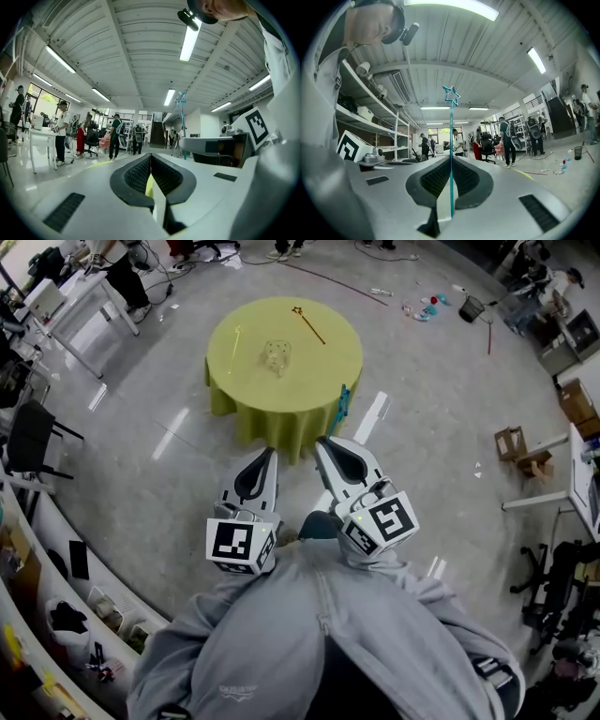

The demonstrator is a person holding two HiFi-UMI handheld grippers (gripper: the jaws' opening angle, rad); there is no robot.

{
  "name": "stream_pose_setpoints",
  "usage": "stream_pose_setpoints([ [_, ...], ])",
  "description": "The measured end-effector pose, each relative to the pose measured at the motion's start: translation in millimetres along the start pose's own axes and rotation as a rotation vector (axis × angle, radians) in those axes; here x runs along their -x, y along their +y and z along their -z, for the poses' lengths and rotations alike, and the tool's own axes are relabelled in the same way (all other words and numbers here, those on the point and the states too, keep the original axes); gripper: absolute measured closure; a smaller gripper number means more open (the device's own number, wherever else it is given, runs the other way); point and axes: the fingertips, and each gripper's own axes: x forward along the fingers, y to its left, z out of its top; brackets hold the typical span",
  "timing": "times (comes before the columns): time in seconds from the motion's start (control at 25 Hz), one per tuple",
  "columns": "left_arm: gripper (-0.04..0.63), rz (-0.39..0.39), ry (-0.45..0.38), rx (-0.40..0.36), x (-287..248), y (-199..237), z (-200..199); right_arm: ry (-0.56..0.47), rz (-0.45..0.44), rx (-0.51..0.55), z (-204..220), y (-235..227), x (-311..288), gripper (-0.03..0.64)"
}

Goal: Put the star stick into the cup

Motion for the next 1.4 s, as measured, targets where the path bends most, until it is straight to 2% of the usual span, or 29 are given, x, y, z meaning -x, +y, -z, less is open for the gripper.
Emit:
stream_pose_setpoints([
  [0.32,0.577,-0.009,0.007,0.025,-1.9,11.6,7.9,0.009,0.004,-0.001,5.6,1.3,-6.0,0.577],
  [0.64,0.577,0.007,0.001,0.019,-36.1,14.8,6.0,-0.009,-0.002,0.008,0.9,-26.4,-25.2,0.577],
  [1.0,0.577,-0.024,-0.008,0.000,-125.3,57.7,-6.6,-0.027,-0.053,0.007,-7.5,-97.2,-103.8,0.577],
  [1.4,0.577,-0.077,0.016,0.013,-235.3,110.0,-11.2,0.014,-0.128,-0.017,-6.4,-185.9,-204.3,0.577],
])
